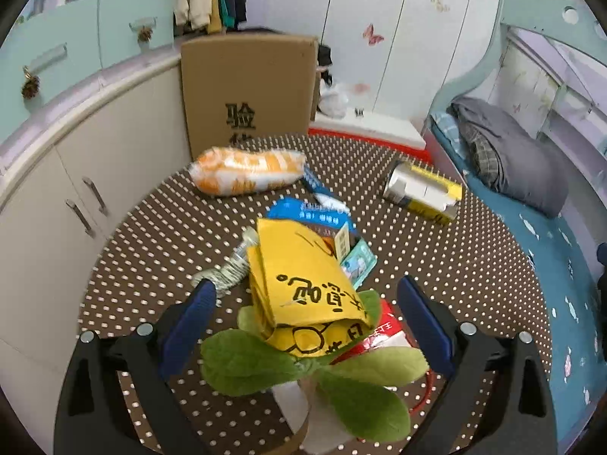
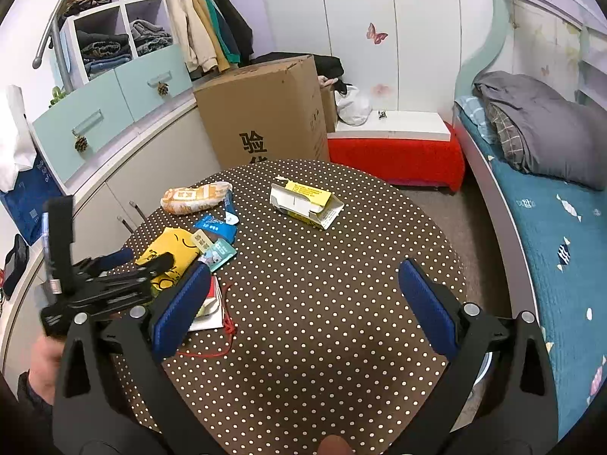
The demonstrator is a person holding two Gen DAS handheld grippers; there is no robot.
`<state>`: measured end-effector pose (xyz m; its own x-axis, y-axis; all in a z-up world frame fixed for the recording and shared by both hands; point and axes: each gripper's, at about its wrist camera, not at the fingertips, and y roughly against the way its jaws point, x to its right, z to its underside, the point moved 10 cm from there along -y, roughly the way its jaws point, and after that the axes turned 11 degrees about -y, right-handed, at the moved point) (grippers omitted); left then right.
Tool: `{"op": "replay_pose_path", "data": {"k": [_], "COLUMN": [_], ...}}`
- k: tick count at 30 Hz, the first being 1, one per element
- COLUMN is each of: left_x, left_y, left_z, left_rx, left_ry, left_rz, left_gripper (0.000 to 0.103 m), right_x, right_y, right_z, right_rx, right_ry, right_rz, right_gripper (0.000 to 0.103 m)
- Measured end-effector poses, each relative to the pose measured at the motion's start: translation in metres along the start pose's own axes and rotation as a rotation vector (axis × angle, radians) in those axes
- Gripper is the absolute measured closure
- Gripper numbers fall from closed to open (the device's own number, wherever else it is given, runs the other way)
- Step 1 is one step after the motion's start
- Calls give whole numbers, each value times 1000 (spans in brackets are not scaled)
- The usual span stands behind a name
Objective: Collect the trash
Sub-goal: 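Return to the table and grasp the yellow bag with the left gripper, then grasp the green plush plant with the right gripper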
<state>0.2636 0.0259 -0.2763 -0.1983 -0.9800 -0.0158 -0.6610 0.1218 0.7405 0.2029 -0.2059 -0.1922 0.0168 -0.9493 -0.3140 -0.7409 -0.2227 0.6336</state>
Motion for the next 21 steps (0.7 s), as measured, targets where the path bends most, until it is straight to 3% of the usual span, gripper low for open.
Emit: {"op": "replay_pose_path", "data": {"k": [2, 4, 9, 14, 21], "left_x": [2, 1, -5, -16, -41], "left_y": [-8, -11, 2, 20, 41], "left_z": [3, 2, 0, 6, 13], "left_rx": [-19, -17, 17, 52, 95], "left_ry": [-9, -16, -24, -13, 27], "left_rz": [14, 10, 37, 67, 57], "left_gripper": [40, 52, 60, 79, 83], "right_x": [2, 3, -10, -43, -102], "right_y": [-4, -9, -23, -44, -68], "right_z": [2, 5, 14, 31, 63], "right_rx": [-12, -27, -72, -143, -234], "right_ry": [-1, 0, 24, 81, 209], "right_rz": [7, 10, -16, -82, -185], "right_gripper": [6, 6, 6, 6, 6]}}
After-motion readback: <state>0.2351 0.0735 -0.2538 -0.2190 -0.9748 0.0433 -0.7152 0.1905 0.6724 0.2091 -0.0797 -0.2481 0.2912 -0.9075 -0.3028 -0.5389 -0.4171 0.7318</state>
